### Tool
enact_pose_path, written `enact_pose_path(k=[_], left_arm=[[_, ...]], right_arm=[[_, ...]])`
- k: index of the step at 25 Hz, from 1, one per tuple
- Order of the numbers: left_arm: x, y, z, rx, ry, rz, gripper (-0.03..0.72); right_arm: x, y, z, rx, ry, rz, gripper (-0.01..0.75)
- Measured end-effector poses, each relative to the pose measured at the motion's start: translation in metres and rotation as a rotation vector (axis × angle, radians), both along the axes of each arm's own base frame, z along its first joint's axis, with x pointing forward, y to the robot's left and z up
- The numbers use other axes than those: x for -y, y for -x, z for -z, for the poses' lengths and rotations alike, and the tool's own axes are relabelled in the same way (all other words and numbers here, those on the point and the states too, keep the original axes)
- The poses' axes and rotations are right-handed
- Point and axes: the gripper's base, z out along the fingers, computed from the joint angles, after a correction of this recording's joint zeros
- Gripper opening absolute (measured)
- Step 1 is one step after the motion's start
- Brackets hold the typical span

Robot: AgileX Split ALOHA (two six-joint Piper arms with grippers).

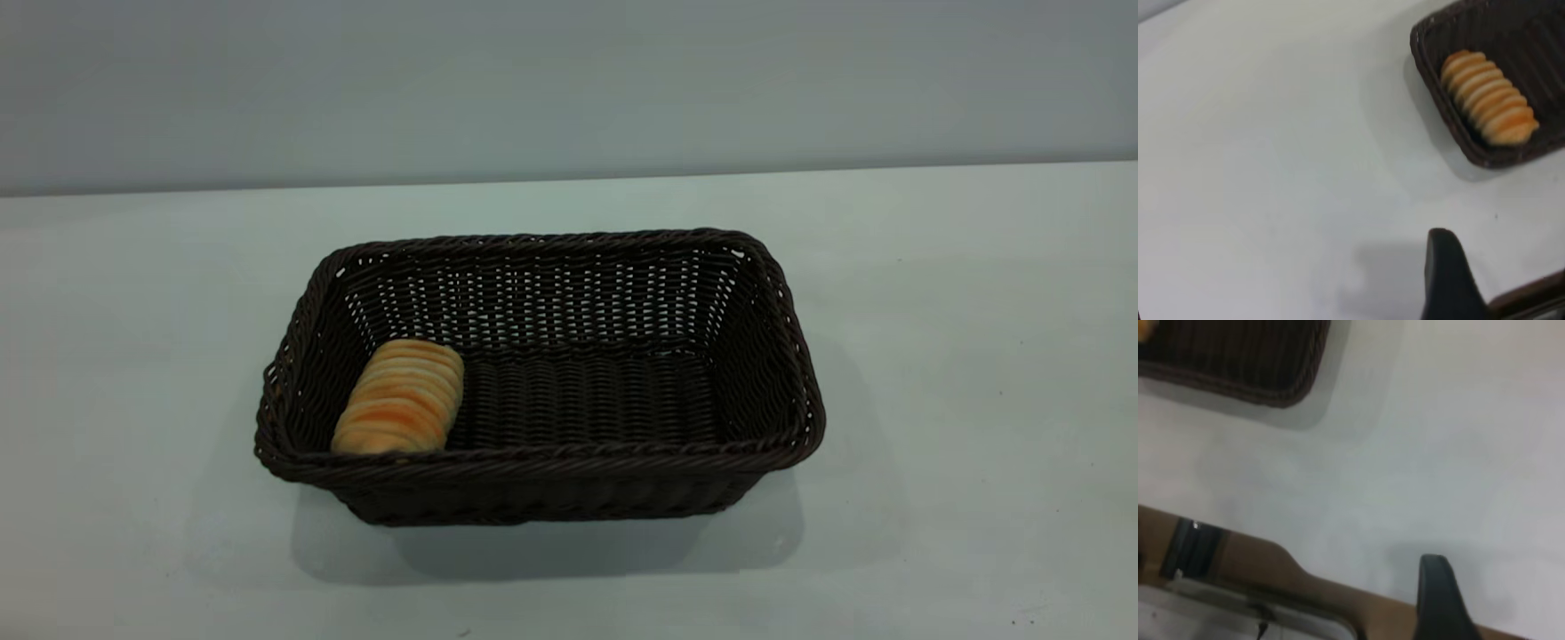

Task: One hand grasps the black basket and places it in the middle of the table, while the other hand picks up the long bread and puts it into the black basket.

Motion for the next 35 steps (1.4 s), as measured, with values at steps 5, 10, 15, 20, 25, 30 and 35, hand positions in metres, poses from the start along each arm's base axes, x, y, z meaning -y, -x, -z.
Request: enact_pose_path(k=[5, 10, 15, 20, 25, 30, 35], left_arm=[[-0.02, 0.039, 0.022, 0.015, 0.053, -0.022, 0.447], [-0.041, 0.076, 0.05, 0.056, 0.087, -0.032, 0.447], [-0.056, 0.104, 0.078, 0.111, 0.121, -0.033, 0.447], [-0.063, 0.12, 0.1, 0.137, 0.163, -0.03, 0.447], [-0.064, 0.128, 0.116, 0.133, 0.213, -0.01, 0.447], [-0.061, 0.129, 0.123, 0.109, 0.228, 0.0, 0.447], [-0.061, 0.129, 0.123, 0.118, 0.233, 0.003, 0.447]], right_arm=[[0.002, 0.025, -0.002, 0.085, -0.006, -0.014, 0.474], [0.002, 0.054, 0.017, 0.123, -0.049, -0.031, 0.474], [0.003, 0.074, 0.038, 0.153, -0.049, -0.05, 0.474], [0.004, 0.083, 0.053, 0.167, -0.035, -0.069, 0.474], [0.005, 0.086, 0.066, 0.16, -0.021, -0.072, 0.474], [0.009, 0.089, 0.07, 0.175, 0.018, -0.057, 0.474], [0.011, 0.086, 0.071, 0.197, 0.039, -0.043, 0.474]])
